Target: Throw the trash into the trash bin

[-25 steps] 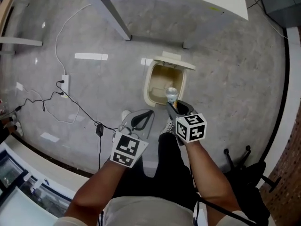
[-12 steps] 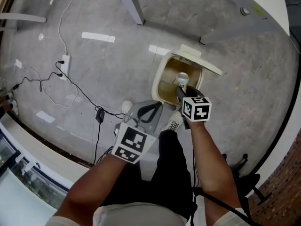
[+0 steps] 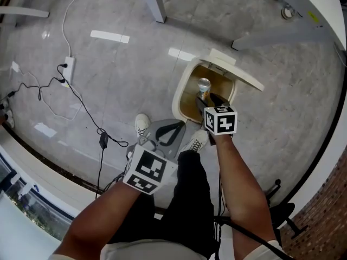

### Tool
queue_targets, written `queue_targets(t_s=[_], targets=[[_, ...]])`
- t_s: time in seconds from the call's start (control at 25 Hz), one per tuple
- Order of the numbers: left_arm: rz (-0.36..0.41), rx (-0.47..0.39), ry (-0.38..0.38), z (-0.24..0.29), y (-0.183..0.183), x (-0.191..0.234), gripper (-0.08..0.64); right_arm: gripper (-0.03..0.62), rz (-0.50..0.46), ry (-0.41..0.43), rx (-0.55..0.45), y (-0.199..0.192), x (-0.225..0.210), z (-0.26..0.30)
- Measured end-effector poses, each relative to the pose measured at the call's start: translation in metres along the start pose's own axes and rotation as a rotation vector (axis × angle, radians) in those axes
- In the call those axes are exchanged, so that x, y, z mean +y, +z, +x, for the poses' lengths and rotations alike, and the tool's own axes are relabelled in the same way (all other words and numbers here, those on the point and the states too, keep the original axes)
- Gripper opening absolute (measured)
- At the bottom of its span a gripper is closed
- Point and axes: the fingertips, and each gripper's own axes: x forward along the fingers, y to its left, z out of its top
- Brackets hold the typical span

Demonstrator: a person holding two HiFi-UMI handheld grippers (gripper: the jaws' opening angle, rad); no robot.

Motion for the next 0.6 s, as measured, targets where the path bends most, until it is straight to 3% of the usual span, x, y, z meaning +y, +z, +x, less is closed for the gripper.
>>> queue_targets(t_s=[0.16, 0.4, 0.6], targets=[[0.007, 0.005, -0.009, -0.004, -0.002, -0.002, 0.008, 0.244, -0.004, -0.039, -0.003, -0.003, -0.001, -0.01], [-0.004, -0.007, 0.007, -0.01, 0.005, 0.007, 0.008, 0.217, -0.022, -0.004, -0.027, 0.0, 0.015, -0.033], [-0.01, -0.032, 0.012, -0.02, 0.019, 0.01, 0.009, 0.068, -0.041, 0.014, -0.043, 0.007, 0.035, -0.062]])
